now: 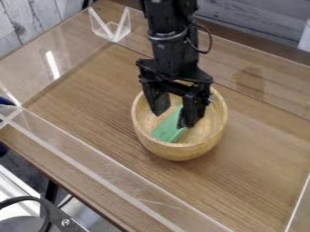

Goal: Put the green block in the brown bowl

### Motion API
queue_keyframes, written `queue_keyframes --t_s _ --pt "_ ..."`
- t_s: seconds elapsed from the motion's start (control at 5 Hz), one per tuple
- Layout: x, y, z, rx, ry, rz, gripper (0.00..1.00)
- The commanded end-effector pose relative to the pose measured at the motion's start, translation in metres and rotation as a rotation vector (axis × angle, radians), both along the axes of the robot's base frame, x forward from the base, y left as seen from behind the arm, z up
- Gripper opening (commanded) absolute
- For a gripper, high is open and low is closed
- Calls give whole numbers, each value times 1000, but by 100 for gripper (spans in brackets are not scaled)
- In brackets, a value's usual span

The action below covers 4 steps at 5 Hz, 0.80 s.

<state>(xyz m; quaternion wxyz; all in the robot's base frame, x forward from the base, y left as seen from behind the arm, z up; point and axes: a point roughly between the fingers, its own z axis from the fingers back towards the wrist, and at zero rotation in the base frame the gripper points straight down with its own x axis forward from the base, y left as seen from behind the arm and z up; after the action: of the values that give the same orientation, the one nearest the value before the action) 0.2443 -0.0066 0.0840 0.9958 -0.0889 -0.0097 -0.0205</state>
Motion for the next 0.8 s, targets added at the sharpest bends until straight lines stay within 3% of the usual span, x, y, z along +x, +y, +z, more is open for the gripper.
queue_keyframes --t_s 0.0,0.4,0.6 --pt "2 -1 13 -14 -73 -8 100" --pt "2 0 14 -48 -108 18 100" --pt "10 -8 29 -33 -137 38 100"
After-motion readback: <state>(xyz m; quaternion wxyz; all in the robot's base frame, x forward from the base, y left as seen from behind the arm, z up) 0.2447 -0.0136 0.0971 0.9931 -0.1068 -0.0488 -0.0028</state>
